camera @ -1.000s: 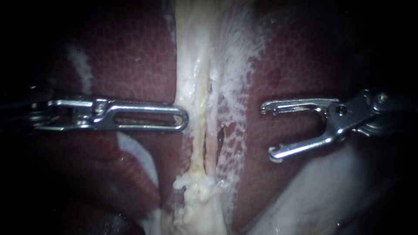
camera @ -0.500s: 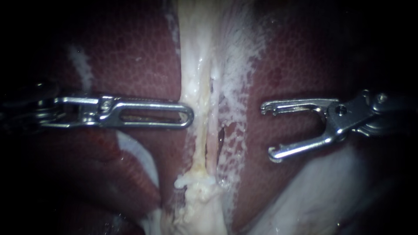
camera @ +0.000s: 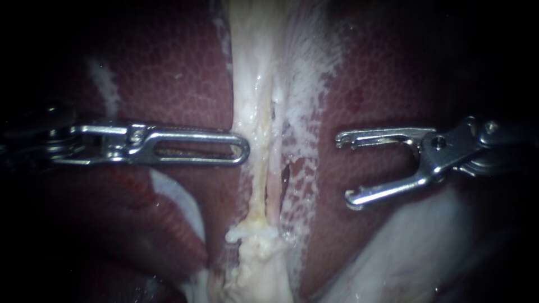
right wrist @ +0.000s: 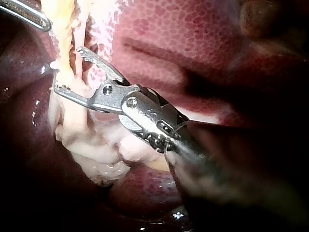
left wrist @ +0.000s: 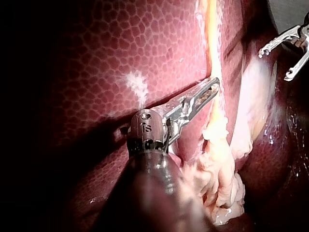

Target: Going back first clip left tube

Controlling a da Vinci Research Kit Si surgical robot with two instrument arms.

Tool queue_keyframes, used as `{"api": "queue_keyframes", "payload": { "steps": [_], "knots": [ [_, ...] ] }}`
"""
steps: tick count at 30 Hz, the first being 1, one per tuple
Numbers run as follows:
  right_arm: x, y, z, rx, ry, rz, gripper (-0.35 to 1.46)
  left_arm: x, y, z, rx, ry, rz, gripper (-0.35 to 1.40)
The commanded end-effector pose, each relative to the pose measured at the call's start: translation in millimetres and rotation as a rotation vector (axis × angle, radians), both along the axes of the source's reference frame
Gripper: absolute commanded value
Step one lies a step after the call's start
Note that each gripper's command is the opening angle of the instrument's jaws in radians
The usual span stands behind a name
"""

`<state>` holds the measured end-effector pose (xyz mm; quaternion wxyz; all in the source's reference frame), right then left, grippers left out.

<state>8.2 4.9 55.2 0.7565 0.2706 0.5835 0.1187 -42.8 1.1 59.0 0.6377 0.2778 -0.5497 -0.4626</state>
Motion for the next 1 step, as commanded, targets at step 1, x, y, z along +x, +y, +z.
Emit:
{"api": "queue_keyframes", "payload": {
  "steps": [1],
  "knots": [
    [0.0,0.0,0.0,0.0,0.0,0.0,0.6,0.0,0.0,0.0,0.0,0.001,0.0,-0.35]
  ]
}}
